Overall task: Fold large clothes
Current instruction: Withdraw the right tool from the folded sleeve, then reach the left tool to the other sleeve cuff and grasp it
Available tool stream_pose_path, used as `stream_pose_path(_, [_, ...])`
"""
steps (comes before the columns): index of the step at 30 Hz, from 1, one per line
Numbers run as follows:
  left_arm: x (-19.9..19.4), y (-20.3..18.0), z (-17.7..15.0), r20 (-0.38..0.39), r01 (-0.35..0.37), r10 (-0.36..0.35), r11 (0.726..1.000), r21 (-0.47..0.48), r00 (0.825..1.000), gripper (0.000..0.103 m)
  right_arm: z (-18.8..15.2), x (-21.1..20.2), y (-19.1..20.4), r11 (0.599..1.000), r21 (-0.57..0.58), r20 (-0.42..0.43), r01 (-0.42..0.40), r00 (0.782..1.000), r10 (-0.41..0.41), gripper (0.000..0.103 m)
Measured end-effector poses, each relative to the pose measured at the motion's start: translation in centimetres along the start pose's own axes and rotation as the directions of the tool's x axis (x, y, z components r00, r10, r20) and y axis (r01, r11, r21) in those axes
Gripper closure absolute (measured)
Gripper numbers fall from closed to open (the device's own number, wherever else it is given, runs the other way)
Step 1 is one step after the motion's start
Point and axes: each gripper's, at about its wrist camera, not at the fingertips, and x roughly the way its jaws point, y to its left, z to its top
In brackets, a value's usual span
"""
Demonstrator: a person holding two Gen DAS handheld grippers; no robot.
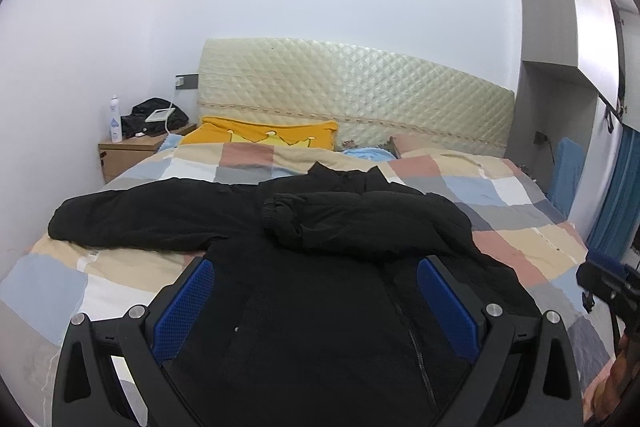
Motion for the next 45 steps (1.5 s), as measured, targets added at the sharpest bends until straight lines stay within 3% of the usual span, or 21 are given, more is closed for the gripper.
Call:
stream_pose_path(5, [-0.2,-0.6,-0.1,0.006,0.019,-0.019,1.0,0.014,1.0,0.0,-1.5,0.1,-0.7,0.998,0.013,-0.015,0.063,0.998,-0.063,0.017])
stream_pose_path(10, [-0.4,-0.9,-0.7,-0.017,0.041,-0.04,0.999,0.019,0.999,0.0,-1.9,0.0,-1.0,0.989,-0.018,0.025,0.15,0.988,-0.149,0.017])
stream_pose_path(15, [-0.4,0.0,0.8,-0.039,0.046,-0.045,0.998,0.041,0.998,0.0,-2.0,0.6,-1.3,0.987,-0.02,0.027,0.159,0.987,-0.159,0.017])
stream_pose_path(18, [-0.1,1.8,2.9,-0.063,0.054,-0.054,0.999,0.005,0.997,0.0,-2.1,0.8,-1.4,0.984,-0.016,0.03,0.179,0.984,-0.178,0.017])
stream_pose_path(23, [1.4,6.5,5.9,-0.109,0.045,-0.051,0.997,-0.056,0.993,0.0,-2.2,2.0,-2.1,0.98,0.033,0.008,0.194,0.981,-0.195,0.017])
stream_pose_path(25, [2.6,9.0,6.5,-0.157,0.01,-0.017,0.999,-0.046,0.987,0.0,-2.3,2.3,-2.4,0.979,0.049,-0.001,0.2,0.98,-0.2,0.017])
stream_pose_path(29, [4.1,13.4,6.9,-0.197,-0.044,0.038,0.999,-0.028,0.98,0.0,-2.6,2.8,-2.9,0.977,0.087,-0.016,0.196,0.981,-0.195,0.017])
stream_pose_path(32, [5.8,18.1,6.6,-0.242,-0.076,0.053,0.993,-0.087,0.969,0.0,-2.8,3.6,-2.8,0.971,0.11,-0.032,0.214,0.977,-0.212,0.017])
stream_pose_path(35, [7.6,23.4,6.5,-0.289,-0.149,0.096,0.974,-0.168,0.953,0.0,-3.2,4.2,-2.2,0.971,0.099,-0.042,0.216,0.976,-0.213,0.017])
stream_pose_path(40, [10.5,30.1,6.3,-0.302,-0.22,0.148,0.95,-0.22,0.942,0.0,-3.9,5.3,-1.3,0.969,0.111,-0.087,0.221,0.974,-0.212,0.017])
stream_pose_path(45, [14.1,35.8,4.3,-0.318,-0.199,0.093,0.927,-0.319,0.943,0.0,-4.6,6.0,0.8,0.967,0.094,-0.129,0.237,0.966,-0.224,0.017])
